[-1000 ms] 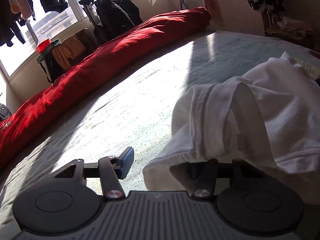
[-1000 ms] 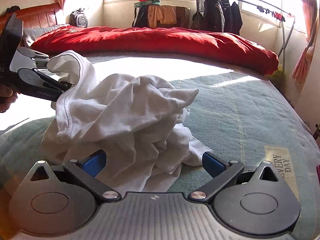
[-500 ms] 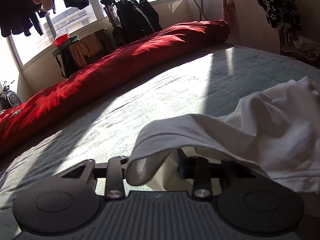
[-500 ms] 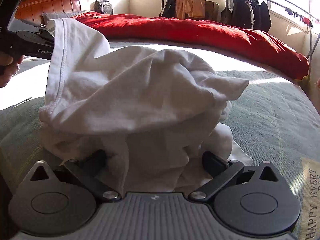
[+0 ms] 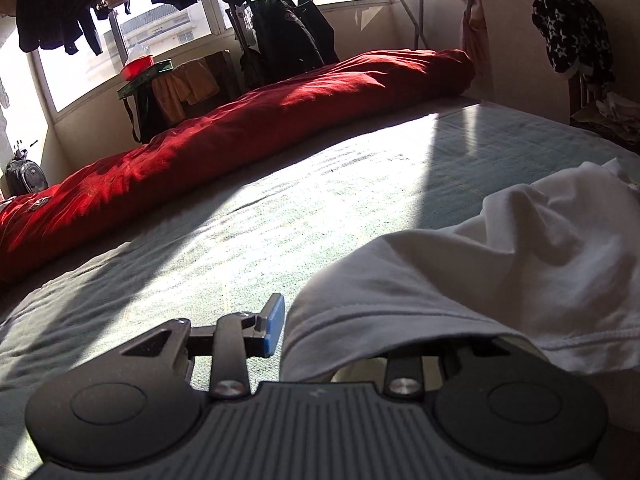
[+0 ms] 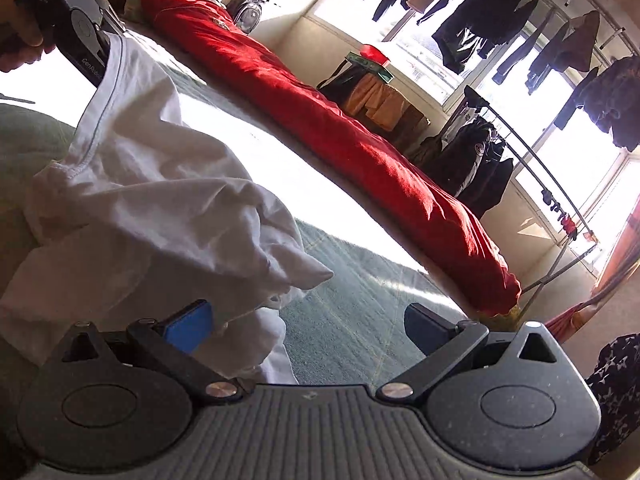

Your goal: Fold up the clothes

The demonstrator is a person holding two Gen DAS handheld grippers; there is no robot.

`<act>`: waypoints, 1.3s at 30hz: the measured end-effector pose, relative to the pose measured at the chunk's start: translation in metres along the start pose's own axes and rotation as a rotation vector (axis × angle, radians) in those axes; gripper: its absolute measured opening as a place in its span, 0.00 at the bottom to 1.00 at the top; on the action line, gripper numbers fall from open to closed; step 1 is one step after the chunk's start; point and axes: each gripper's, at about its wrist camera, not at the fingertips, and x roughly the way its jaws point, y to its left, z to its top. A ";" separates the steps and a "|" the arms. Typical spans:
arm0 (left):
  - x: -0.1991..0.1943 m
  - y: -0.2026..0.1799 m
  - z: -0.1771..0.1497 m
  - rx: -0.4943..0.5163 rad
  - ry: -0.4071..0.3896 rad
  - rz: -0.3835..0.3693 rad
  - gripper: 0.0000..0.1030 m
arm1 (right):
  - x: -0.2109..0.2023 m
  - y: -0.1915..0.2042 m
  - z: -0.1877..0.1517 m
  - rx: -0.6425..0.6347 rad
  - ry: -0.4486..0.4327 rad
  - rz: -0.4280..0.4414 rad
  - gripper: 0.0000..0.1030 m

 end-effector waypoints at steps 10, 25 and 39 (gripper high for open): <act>0.005 0.002 0.009 0.020 0.017 -0.014 0.34 | 0.044 0.009 0.035 0.025 -0.054 0.064 1.00; 0.078 0.010 0.067 0.114 0.014 0.089 0.35 | 0.117 -0.054 0.058 0.268 -0.044 -0.052 1.00; 0.208 0.014 0.129 0.229 0.055 0.185 0.35 | 0.244 -0.124 0.062 0.257 0.058 -0.192 1.00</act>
